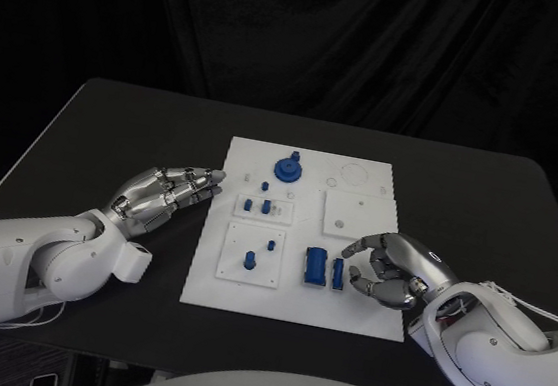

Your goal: Assemble the parts on the task board

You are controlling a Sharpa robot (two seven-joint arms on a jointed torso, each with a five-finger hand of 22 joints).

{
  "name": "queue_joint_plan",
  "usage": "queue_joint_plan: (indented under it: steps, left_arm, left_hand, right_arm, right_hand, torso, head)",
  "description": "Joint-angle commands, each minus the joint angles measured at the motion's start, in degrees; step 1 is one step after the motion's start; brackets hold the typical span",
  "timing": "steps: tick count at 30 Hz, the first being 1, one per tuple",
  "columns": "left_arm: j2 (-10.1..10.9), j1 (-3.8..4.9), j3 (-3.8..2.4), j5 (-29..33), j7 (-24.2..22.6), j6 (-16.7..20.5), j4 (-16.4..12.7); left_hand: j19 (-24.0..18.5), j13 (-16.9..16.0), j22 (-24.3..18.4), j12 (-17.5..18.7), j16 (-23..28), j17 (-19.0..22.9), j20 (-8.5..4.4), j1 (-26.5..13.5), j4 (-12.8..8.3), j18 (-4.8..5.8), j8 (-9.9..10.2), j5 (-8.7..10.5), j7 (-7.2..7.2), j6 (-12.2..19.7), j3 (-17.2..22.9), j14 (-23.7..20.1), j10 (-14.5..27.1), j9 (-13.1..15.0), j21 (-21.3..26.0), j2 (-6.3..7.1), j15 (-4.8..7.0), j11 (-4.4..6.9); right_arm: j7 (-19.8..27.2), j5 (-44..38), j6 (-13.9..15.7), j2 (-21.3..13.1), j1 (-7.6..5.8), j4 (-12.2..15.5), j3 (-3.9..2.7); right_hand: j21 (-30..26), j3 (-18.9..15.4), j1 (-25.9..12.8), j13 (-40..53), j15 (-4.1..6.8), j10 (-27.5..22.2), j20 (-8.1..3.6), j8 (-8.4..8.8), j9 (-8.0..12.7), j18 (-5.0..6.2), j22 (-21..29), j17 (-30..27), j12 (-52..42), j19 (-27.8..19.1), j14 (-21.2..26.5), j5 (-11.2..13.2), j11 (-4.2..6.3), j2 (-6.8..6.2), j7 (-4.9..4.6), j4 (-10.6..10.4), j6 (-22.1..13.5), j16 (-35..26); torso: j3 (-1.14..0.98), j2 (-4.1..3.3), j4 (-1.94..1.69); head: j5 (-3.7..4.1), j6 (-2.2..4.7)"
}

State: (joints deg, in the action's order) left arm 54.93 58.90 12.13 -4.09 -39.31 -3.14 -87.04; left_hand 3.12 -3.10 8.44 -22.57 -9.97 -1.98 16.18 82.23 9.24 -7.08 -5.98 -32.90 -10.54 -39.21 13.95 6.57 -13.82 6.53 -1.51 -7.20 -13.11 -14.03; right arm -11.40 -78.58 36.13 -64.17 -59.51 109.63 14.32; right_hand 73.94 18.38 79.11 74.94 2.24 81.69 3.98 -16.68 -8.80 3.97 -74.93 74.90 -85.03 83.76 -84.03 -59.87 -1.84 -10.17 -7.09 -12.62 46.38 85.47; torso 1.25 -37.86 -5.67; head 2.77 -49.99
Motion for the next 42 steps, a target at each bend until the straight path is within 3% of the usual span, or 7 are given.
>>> queue_joint_plan:
  steps: [1,6,17,30,38,40,42]
  left_arm:
    - [-0.13,-0.1,-0.04,0.3,-3.14,-0.56,-0.05]
    - [-0.15,-0.13,-0.04,0.3,-3.12,-0.59,-0.02]
    - [-0.25,-0.18,-0.04,0.3,-3.1,-0.7,0.07]
    - [-0.34,-0.28,-0.04,0.3,-3.09,-0.84,0.17]
    - [-0.26,-0.35,-0.04,0.3,-3.24,-0.75,0.17]
    - [-0.2,-0.37,-0.04,0.3,-3.3,-0.66,0.14]
    - [-0.12,-0.38,-0.04,0.3,-3.35,-0.59,0.11]
  left_hand:
    - [0.19,-0.09,-0.04,-0.38,-0.31,-0.07,0.32,0.24,-0.08,0.05,-0.14,-0.19,-0.23,-0.32,0.26,-0.01,-0.11,0.03,-0.15,-0.21,-0.46,-0.32]
    - [0.19,-0.09,-0.04,-0.38,-0.31,-0.07,0.32,0.24,-0.08,0.05,-0.14,-0.19,-0.23,-0.32,0.26,-0.01,-0.11,0.03,-0.15,-0.21,-0.46,-0.32]
    - [0.19,-0.09,-0.04,-0.38,-0.31,-0.07,0.32,0.24,-0.08,0.05,-0.14,-0.19,-0.23,-0.32,0.26,-0.01,-0.11,0.03,-0.15,-0.21,-0.46,-0.32]
    - [0.22,-0.09,-0.02,-0.4,-0.33,-0.07,0.31,0.32,-0.09,0.13,-0.15,-0.29,-0.25,-0.33,0.4,-0.02,-0.15,0.02,-0.16,-0.2,-0.52,-0.39]
    - [0.21,-0.07,-0.06,-0.29,-0.32,-0.06,0.31,0.34,-0.09,0.16,-0.14,-0.31,-0.26,-0.32,0.46,-0.04,-0.09,0.02,-0.16,-0.2,-0.54,-0.41]
    - [0.21,-0.07,-0.06,-0.29,-0.32,-0.06,0.31,0.34,-0.09,0.16,-0.14,-0.31,-0.26,-0.32,0.46,-0.04,-0.09,0.02,-0.16,-0.2,-0.54,-0.41]
    - [0.22,-0.07,-0.04,-0.28,-0.31,-0.06,0.31,0.35,-0.09,0.17,-0.14,-0.32,-0.27,-0.31,0.48,-0.05,-0.08,0.01,-0.16,-0.19,-0.54,-0.41]
  right_arm:
    - [-1.47,-3.08,-3.2,0.21,0.18,-0.16,0.0]
    - [-1.88,-3.21,-3.65,0.51,0.2,-0.34,0.0]
    - [-4.38,-3.28,-6.06,1.1,0.22,-0.91,-0.01]
    - [-6.35,-3.29,-8.42,1.32,0.22,-1.22,-0.01]
    - [-4.66,-3.29,-6.21,1.15,0.22,-1.28,-0.01]
    - [-3.29,-3.29,-4.47,0.92,0.22,-1.19,-0.01]
    - [-1.45,-3.29,-2.33,0.6,0.21,-1.03,-0.02]
  right_hand:
    - [-0.38,0.09,0.41,3.13,0.1,-0.16,-0.28,0.52,0.29,-0.29,-10.25,7.92,0.1,0.23,-4.24,0.38,0.02,-0.06,-0.04,0.28,0.57,-0.09]
    - [-0.6,0.1,0.31,2.98,0.11,-0.28,-0.29,0.95,0.55,-0.23,-10.18,7.74,0.19,0.1,-4.18,0.62,0.09,-0.07,-0.08,0.33,0.61,-0.22]
    - [-1.84,-0.03,-0.18,2.32,-0.14,-0.85,-0.16,2.05,1.23,0.02,-9.79,7.08,0.54,-0.51,-3.95,1.49,-0.32,-0.06,-0.23,0.29,0.85,-0.69]
    - [-2.69,-0.34,-0.83,1.83,-0.59,-1.34,0.25,2.69,1.71,0.19,-9.51,6.51,0.77,-0.99,-3.73,2.3,-0.78,-0.07,-0.56,0.16,2.28,-1.1]
    - [-3.05,-0.37,-0.82,1.71,-0.63,-1.51,0.36,2.86,1.84,0.29,-9.4,6.32,0.84,-1.2,-3.64,2.93,-0.78,0.1,-0.51,0.17,3.09,-1.24]
    - [-2.86,-0.59,-0.93,1.86,-0.58,-1.41,0.38,2.73,1.8,0.26,-9.46,6.44,0.75,-1.15,-3.67,3.86,-0.7,0.16,-0.4,0.13,4.2,-1.15]
    - [-2.69,-1.79,-1.65,2.01,-0.42,-1.2,0.34,2.25,1.49,0.24,-9.49,6.51,0.59,-1.09,-3.71,9.64,-0.41,0.51,0.04,-0.41,6.26,-1.1]
  torso:
    - [-0.03,-0.01,-0.04]
    - [-0.03,-0.06,0.06]
    - [-0.09,0.04,-0.11]
    - [-0.01,0.06,-0.02]
    - [-0.04,0.07,-0.01]
    - [-0.04,0.05,-0.03]
    - [-0.04,0.06,-0.04]
  head:
    - [0.0,-0.01]
    - [-0.12,-0.01]
    - [0.04,-0.01]
    - [-0.05,-0.01]
    - [-0.04,-0.01]
    - [-0.02,-0.01]
    - [-0.03,-0.01]
